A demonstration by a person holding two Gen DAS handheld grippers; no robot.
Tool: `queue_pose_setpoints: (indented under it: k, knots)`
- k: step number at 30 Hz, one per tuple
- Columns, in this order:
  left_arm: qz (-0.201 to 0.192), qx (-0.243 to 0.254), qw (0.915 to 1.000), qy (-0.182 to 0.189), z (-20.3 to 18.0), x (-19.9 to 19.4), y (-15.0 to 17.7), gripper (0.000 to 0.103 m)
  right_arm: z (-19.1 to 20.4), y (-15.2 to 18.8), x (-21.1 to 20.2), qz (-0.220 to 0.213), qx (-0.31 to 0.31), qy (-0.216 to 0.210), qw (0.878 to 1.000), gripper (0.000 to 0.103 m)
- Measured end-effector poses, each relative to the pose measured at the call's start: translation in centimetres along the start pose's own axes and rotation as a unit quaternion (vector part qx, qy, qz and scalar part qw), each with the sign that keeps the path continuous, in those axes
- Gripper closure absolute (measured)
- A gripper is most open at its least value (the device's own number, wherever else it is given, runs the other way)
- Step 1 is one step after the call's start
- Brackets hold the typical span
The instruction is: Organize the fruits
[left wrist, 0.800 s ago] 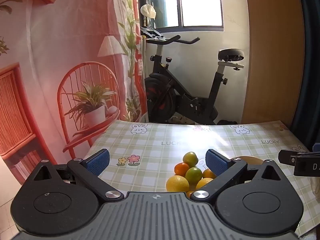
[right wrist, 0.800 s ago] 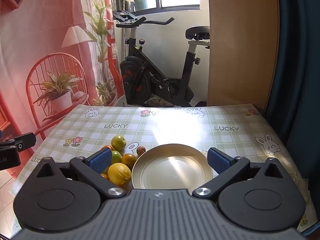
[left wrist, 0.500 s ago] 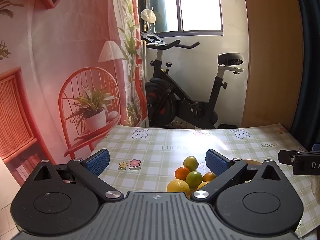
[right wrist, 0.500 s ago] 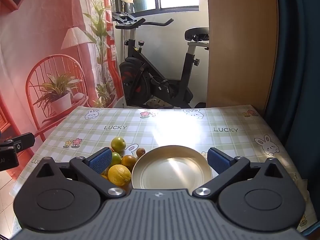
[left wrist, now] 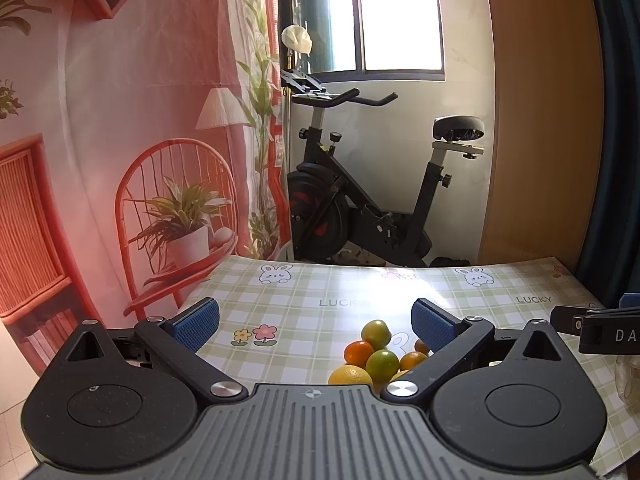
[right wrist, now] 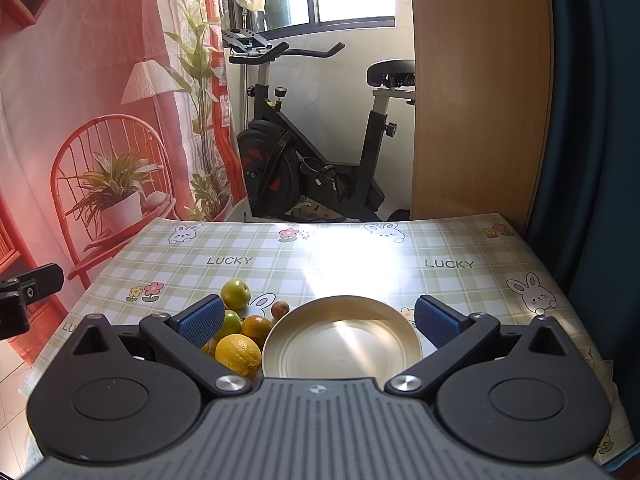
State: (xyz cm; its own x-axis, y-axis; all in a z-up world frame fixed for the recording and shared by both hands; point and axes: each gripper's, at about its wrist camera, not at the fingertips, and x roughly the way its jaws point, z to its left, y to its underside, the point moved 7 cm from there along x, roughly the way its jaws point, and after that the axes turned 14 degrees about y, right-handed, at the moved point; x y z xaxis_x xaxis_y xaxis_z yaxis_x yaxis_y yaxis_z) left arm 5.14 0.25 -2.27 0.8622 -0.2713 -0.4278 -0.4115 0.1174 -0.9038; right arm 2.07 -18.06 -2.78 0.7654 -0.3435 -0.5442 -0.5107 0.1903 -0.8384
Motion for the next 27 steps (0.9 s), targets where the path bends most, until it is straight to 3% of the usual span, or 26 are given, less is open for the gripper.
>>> queue_pose_setpoints:
  k: [27]
  knots:
    - [-0.002,-0.007,0.9999,0.012,0.34,0.18,0.28,0.0,-0.02,-0.04,-0.12,0.0,-0.001,0.0,1.0,0.0]
